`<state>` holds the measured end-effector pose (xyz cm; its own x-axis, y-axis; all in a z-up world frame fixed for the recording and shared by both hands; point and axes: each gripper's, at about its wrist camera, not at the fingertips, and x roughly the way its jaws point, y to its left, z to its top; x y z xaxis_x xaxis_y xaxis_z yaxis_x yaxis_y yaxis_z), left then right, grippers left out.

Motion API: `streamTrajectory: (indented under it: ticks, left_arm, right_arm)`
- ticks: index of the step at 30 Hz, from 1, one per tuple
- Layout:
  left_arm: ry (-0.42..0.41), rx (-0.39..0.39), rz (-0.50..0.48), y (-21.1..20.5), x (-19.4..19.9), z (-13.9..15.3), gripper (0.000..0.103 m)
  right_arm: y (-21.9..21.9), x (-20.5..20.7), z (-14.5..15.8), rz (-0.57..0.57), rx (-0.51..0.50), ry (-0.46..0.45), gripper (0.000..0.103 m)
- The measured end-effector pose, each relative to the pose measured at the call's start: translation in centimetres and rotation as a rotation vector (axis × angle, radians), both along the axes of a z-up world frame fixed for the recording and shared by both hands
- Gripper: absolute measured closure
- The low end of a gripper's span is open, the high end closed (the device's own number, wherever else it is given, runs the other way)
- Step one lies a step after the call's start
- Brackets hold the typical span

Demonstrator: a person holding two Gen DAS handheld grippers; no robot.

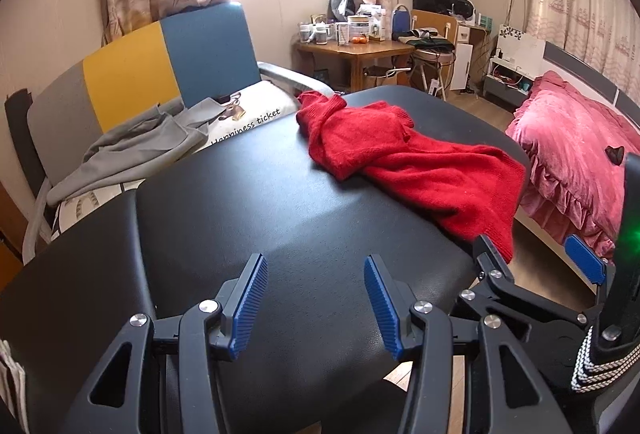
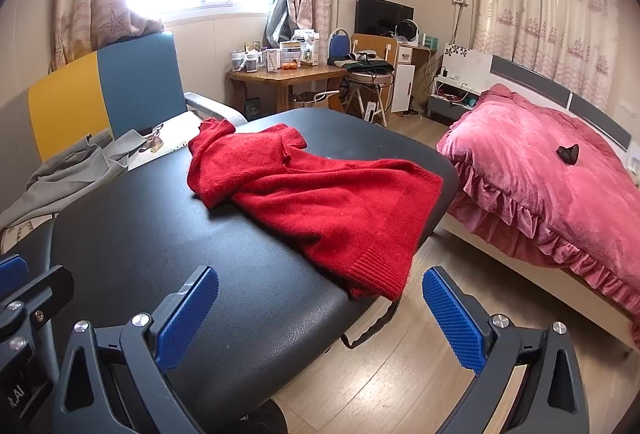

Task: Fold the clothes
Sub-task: 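Move both tools toward the crumpled red sweater on the black table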

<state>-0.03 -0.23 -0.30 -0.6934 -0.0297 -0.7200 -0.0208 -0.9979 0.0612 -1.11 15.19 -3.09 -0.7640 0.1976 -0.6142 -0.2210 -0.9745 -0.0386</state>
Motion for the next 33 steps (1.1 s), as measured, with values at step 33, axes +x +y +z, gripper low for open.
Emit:
streamTrajectory:
  ticks: [33]
  left_arm:
    - [-0.263, 0.253, 0.166, -21.2, 6.5, -14.4, 0.048]
  right_arm:
    - [0.9, -13.4, -4.2, 0.467, -0.283, -0.214, 0.003]
